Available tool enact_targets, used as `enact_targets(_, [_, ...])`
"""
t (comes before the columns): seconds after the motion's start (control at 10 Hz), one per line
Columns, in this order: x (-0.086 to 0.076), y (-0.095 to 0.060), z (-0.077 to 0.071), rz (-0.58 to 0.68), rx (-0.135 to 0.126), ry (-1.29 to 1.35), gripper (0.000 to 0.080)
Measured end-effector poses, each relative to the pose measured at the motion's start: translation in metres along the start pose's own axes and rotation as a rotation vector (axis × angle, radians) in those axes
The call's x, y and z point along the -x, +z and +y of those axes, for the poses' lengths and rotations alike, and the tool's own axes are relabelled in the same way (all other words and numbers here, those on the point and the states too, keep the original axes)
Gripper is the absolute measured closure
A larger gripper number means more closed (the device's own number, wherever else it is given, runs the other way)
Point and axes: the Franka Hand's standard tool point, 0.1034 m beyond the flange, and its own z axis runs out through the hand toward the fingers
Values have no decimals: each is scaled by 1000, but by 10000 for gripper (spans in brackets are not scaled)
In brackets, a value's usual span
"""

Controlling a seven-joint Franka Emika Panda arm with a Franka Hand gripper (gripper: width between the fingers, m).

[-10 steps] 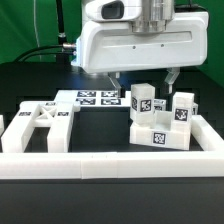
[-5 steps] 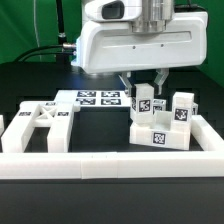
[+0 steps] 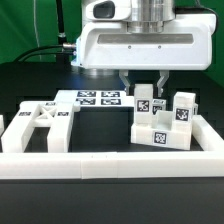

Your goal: Assemble chair

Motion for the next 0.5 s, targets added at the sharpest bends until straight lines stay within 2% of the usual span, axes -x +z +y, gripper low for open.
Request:
enact_targets(0.2, [-1, 0, 1, 8, -21, 242, 514])
enact_targets(0.5, [-1, 1, 0, 7, -22, 433, 513])
